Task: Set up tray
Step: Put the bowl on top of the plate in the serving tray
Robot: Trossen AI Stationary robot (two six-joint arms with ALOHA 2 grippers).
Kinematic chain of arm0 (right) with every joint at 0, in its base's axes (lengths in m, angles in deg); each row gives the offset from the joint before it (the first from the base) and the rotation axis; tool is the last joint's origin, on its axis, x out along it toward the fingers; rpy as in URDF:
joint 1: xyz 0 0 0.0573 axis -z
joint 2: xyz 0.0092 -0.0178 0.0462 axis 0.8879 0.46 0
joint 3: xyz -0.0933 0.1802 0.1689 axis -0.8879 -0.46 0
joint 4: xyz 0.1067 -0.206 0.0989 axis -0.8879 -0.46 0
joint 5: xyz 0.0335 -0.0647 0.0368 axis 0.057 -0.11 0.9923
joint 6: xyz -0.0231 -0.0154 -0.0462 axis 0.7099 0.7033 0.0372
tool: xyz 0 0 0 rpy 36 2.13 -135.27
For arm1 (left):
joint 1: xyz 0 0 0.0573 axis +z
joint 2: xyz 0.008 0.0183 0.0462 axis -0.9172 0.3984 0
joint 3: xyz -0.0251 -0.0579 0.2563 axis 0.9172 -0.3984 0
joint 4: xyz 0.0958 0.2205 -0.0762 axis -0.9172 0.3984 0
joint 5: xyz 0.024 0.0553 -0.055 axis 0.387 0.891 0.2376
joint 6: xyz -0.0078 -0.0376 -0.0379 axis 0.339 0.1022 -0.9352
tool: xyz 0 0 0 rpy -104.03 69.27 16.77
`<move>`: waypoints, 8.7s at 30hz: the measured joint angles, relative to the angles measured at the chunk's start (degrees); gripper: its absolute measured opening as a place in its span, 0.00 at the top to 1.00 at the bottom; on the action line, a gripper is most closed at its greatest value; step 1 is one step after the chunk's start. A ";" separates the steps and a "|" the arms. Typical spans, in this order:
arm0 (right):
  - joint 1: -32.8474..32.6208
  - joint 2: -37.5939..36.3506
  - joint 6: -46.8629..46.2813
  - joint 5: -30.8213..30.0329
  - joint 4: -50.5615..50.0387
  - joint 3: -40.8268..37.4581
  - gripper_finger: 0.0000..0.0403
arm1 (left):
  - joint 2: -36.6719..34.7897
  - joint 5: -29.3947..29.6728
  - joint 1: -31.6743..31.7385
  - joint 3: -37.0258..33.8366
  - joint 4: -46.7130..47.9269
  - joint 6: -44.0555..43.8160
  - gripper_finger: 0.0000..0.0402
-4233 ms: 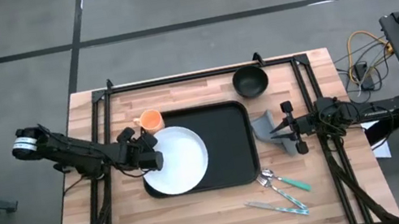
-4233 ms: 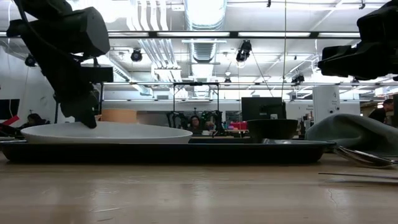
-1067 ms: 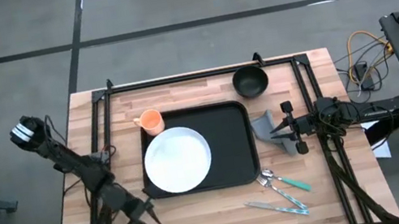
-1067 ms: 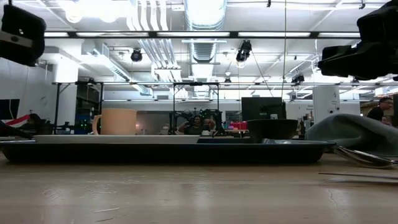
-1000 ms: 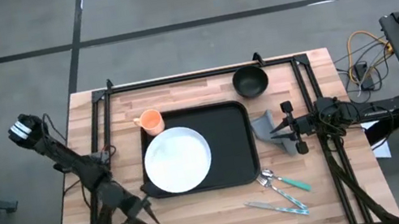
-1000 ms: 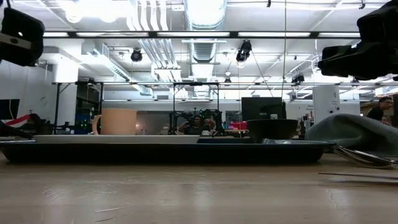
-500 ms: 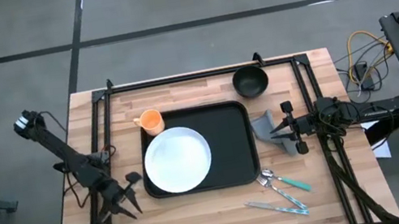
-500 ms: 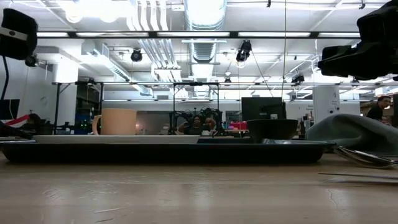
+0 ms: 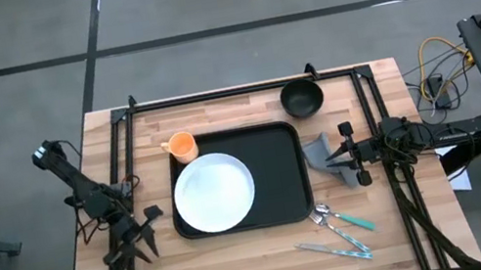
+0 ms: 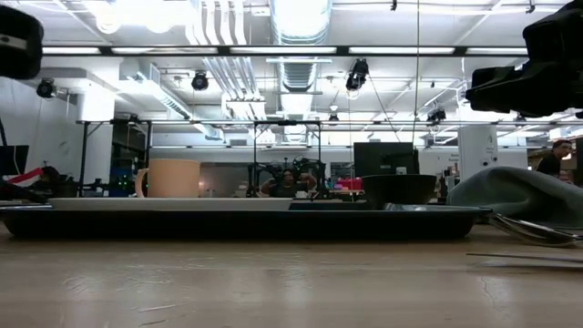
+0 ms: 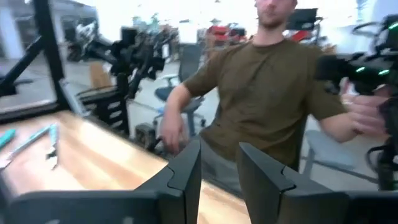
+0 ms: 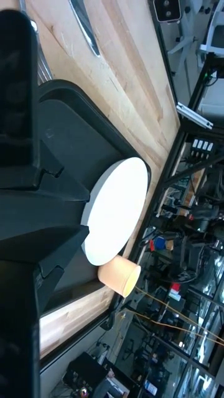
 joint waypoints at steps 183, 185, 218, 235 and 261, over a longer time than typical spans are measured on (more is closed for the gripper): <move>41.69 71.69 0.61 -3.59 -46.84 66.18 0.84 | -1.14 7.18 0.07 0.02 5.83 2.93 0.79; 41.59 71.69 1.83 -3.56 -46.74 66.08 0.84 | -1.14 7.18 0.07 0.02 5.85 2.93 0.79; 36.08 71.67 9.95 -8.63 -40.37 52.09 0.42 | -1.14 7.17 0.07 0.02 5.85 2.93 0.79; 36.08 71.65 6.19 -8.84 -27.58 43.96 0.54 | -1.16 7.19 0.07 0.02 5.85 2.93 0.79; 20.87 64.45 13.50 -10.70 -20.54 43.74 0.98 | -1.16 7.16 0.06 0.02 5.84 2.93 0.79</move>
